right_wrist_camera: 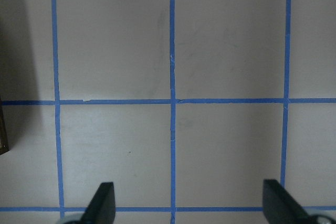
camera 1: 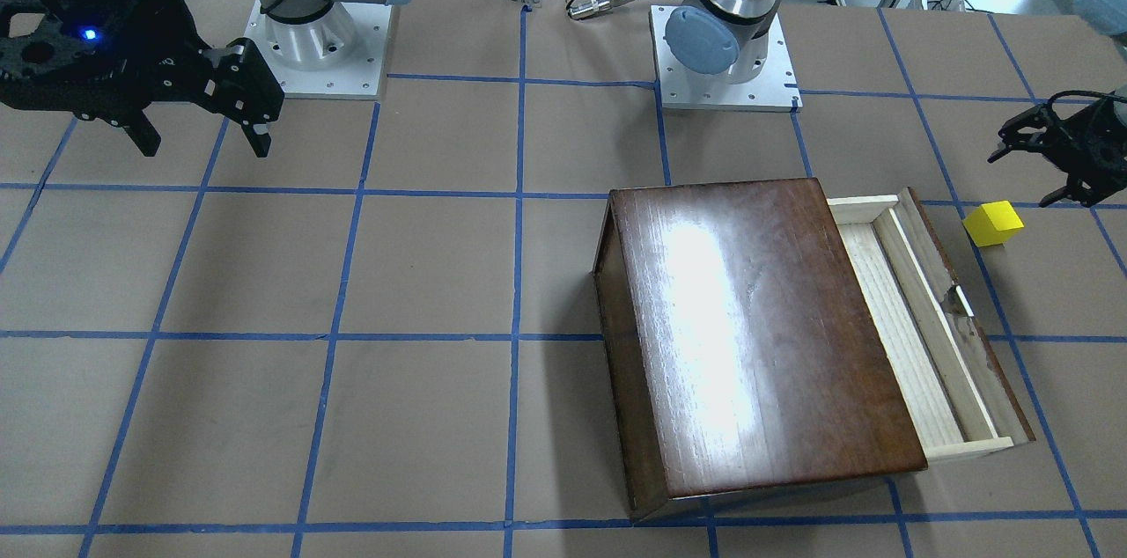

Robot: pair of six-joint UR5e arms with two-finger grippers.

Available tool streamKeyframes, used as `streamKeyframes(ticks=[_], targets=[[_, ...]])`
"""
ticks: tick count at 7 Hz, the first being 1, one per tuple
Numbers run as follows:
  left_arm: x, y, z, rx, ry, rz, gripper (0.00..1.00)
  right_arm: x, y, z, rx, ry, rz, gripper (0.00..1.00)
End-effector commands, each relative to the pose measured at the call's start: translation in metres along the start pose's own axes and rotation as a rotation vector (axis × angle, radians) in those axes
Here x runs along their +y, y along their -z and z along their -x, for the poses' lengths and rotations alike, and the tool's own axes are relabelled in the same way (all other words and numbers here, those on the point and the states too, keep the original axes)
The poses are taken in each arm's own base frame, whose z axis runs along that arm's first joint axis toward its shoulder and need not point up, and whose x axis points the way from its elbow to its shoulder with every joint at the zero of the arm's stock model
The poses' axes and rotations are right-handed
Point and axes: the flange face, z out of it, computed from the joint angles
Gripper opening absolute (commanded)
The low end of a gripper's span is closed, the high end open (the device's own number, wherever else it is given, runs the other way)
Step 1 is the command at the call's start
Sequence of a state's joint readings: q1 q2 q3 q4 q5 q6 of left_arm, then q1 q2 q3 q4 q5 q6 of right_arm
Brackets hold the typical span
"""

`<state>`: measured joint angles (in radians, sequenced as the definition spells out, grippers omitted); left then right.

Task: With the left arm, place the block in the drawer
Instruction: 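Lower the left gripper over the yellow block and close on it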

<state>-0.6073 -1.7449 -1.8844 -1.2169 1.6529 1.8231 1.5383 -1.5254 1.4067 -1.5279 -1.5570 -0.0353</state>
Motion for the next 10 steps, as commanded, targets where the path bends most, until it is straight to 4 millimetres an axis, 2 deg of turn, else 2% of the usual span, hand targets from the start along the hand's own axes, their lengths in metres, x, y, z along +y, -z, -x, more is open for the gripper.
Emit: streamKeyframes(ticks=[1, 3, 7, 10], targets=[[0.000, -0.028, -0.006, -0.106, -0.308, 0.059, 1.00, 0.000, 0.000, 0.000, -0.002, 0.000, 0.001, 1.00], [0.020, -0.048, -0.007, -0.087, -0.389, 0.045, 1.00, 0.000, 0.000, 0.000, -0.002, 0.000, 0.000, 1.00], [0.025, -0.059, 0.000, -0.093, -0.519, 0.013, 1.00, 0.000, 0.001, 0.000, -0.002, 0.000, -0.001, 1.00], [0.028, -0.078, 0.016, -0.129, -0.593, 0.040, 1.00, 0.000, 0.001, 0.000, -0.002, 0.000, -0.001, 1.00]])
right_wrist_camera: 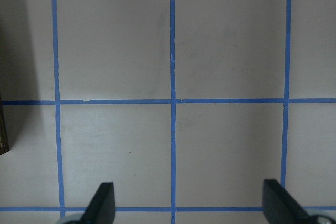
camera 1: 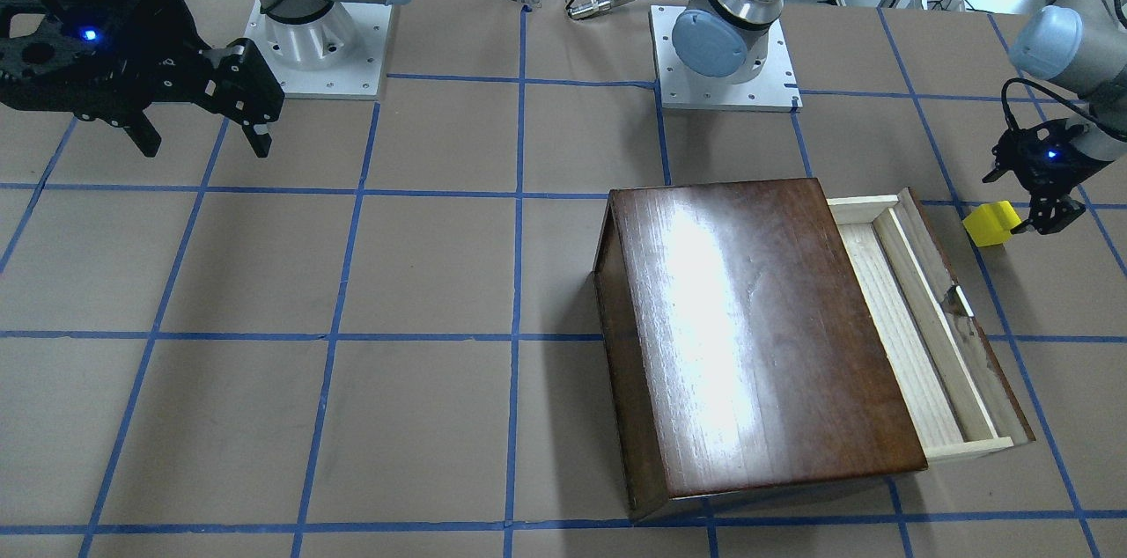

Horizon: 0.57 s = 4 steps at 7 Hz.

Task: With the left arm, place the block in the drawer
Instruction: 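Lower the left gripper over the yellow block and close on it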

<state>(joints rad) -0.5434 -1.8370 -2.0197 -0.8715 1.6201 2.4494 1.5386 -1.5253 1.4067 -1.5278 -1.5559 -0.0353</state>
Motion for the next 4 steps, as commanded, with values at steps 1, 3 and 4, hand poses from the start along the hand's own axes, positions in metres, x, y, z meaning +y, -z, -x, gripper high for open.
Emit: streamKeyframes(ticks=[1, 3, 4], targets=[[0.004, -0.011, 0.004, -0.006, -0.049, 0.005, 1.00, 0.000, 0.000, 0.000, 0.000, 0.000, 0.000, 1.00], [0.010, -0.025, 0.002, -0.011, -0.057, -0.030, 1.00, 0.000, 0.001, 0.000, 0.000, 0.000, -0.001, 1.00], [0.010, -0.031, 0.003, -0.007, -0.058, -0.040, 1.00, 0.000, 0.000, -0.001, 0.001, -0.001, 0.001, 1.00]])
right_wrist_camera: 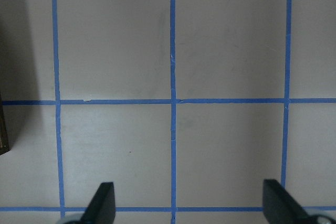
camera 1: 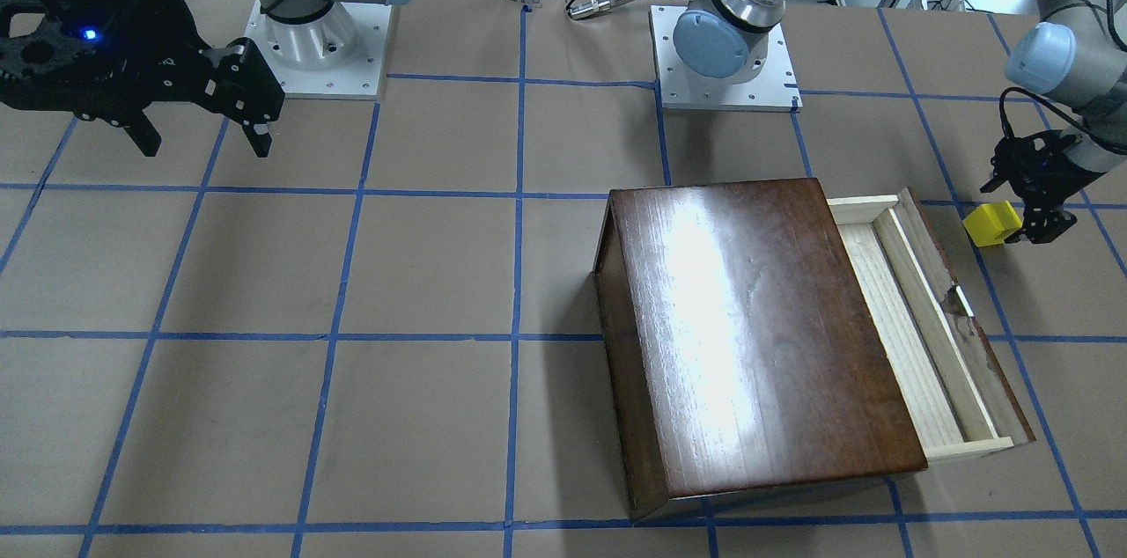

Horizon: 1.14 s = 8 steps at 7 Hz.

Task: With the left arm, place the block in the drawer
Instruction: 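Lift the yellow block and carry it over the open drawer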

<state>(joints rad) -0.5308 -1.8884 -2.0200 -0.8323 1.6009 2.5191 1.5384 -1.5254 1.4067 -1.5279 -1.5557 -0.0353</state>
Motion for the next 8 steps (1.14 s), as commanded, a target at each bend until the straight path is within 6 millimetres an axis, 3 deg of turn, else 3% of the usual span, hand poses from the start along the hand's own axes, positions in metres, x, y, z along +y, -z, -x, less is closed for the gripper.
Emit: streamKeyframes(ticks=[1, 4, 8], targets=[[0.003, -0.010, 0.000, 0.002, 0.003, -0.020, 1.00, 0.000, 0.001, 0.000, 0.001, 0.000, -0.001, 1.00], [0.005, -0.019, -0.001, 0.009, 0.015, -0.038, 0.78, 0.000, 0.000, 0.000, 0.000, 0.000, 0.001, 1.00], [0.006, -0.020, -0.002, 0.010, 0.033, -0.040, 0.30, 0.000, 0.001, 0.000, 0.000, 0.000, -0.001, 1.00]])
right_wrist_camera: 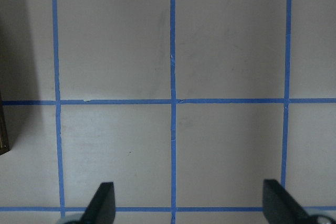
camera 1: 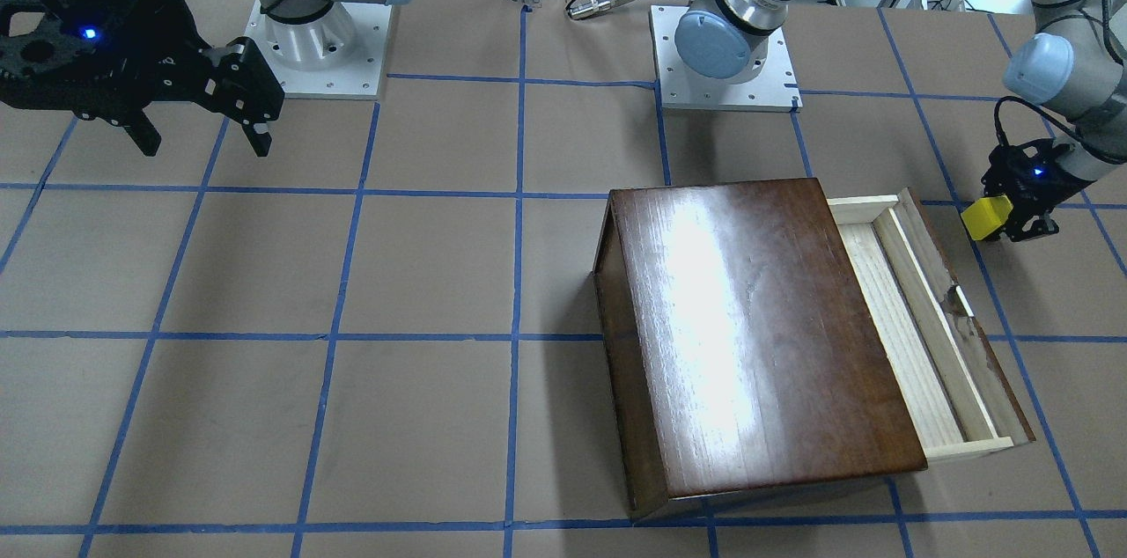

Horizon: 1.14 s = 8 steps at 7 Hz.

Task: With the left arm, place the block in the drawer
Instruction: 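Lift the yellow block and carry it over the open drawer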

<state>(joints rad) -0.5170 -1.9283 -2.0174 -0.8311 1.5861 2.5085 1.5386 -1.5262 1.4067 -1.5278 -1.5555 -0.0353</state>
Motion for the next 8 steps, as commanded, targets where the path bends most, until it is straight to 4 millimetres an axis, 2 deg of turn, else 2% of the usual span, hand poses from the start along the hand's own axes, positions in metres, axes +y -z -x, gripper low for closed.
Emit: streamKeyframes(ticks=[1, 3, 4, 5, 6, 7, 8], targets=[[0.001, 0.004, 0.001, -0.006, 0.014, 0.009, 0.22, 0.000, 0.000, 0.000, 0.000, 0.000, 0.000, 1.00], [-0.001, 0.036, 0.009, -0.045, 0.043, 0.058, 0.03, 0.000, 0.000, 0.000, 0.002, 0.000, 0.000, 1.00], [0.000, 0.063, 0.021, -0.105, 0.057, 0.073, 0.00, 0.000, -0.001, 0.000, 0.000, 0.000, 0.001, 1.00], [-0.017, 0.093, 0.041, -0.146, 0.048, 0.076, 0.00, 0.000, -0.001, 0.000, 0.000, 0.000, 0.001, 1.00], [-0.049, 0.131, 0.063, -0.129, 0.036, 0.049, 0.00, 0.000, 0.000, 0.000, 0.000, 0.000, 0.000, 1.00], [-0.080, 0.178, 0.081, -0.084, 0.045, 0.003, 0.00, 0.000, 0.000, 0.000, 0.000, 0.000, 0.000, 1.00], [-0.118, 0.235, 0.100, -0.039, 0.077, -0.030, 0.00, 0.000, 0.000, -0.001, 0.000, -0.001, 0.000, 1.00]])
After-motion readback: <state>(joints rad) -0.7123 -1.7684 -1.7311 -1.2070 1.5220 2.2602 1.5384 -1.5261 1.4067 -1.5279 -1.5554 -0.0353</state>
